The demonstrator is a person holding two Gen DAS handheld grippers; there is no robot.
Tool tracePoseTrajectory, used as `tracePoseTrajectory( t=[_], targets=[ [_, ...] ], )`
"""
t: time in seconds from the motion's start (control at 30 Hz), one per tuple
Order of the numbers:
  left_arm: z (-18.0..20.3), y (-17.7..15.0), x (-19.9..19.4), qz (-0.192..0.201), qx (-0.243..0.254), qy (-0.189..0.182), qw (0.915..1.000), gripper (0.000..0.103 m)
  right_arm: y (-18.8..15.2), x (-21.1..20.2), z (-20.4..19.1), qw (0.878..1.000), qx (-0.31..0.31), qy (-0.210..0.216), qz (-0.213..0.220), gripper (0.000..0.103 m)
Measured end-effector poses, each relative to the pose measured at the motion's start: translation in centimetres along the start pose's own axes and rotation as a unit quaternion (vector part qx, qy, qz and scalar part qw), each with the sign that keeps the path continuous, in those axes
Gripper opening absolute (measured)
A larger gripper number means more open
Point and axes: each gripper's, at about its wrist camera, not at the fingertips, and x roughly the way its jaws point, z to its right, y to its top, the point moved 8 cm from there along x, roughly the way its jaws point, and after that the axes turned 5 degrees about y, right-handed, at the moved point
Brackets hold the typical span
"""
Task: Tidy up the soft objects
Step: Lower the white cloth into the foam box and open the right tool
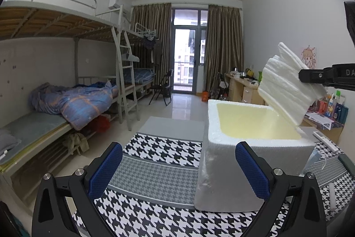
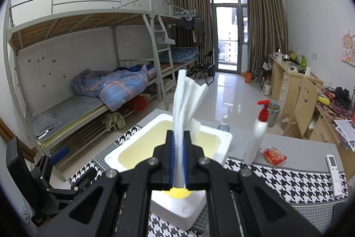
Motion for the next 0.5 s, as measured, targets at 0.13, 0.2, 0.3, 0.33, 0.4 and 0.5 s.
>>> tracePoseTrajectory(
  t=[0.13, 0.2, 0.3, 0.33, 0.4, 0.5],
  targets=[
    [-0.2, -0.2, -0.2, 0.001, -0.001, 0.003, 1.0, 0.102, -0.3, 1.0, -0.2, 1.0, -0.003, 0.009, -0.011, 0.009],
    [-0.4, -0.3, -0.2, -0.001, -0.003, 0.005, 1.0, 0.102, -0.5, 1.4, -0.4, 1.0, -0.003, 0.012, -0.017, 0.009],
    [-0.7, -0.6, -0.2, -0.006, -0.008, 0.007, 0.9999, 0.102, -0.9, 2.1, -0.6, 1.0, -0.003, 0.014, -0.024, 0.009],
    [-0.8, -0.7, -0.3, -0.007, -0.007, 0.008, 0.9999, 0.102, -0.9, 2.3, -0.6, 1.0, -0.003, 0.014, -0.027, 0.009],
    [-0.9, -0.8, -0.3, -0.006, -0.006, 0.015, 0.9999, 0.102, -1.1, 2.6, -0.8, 0.999, -0.002, 0.018, -0.031, 0.009],
    [-1.3, -1.0, -0.4, -0.004, -0.01, 0.021, 0.9997, 0.102, -1.3, 3.1, -1.0, 0.999, -0.002, 0.018, -0.039, 0.009]
  ],
)
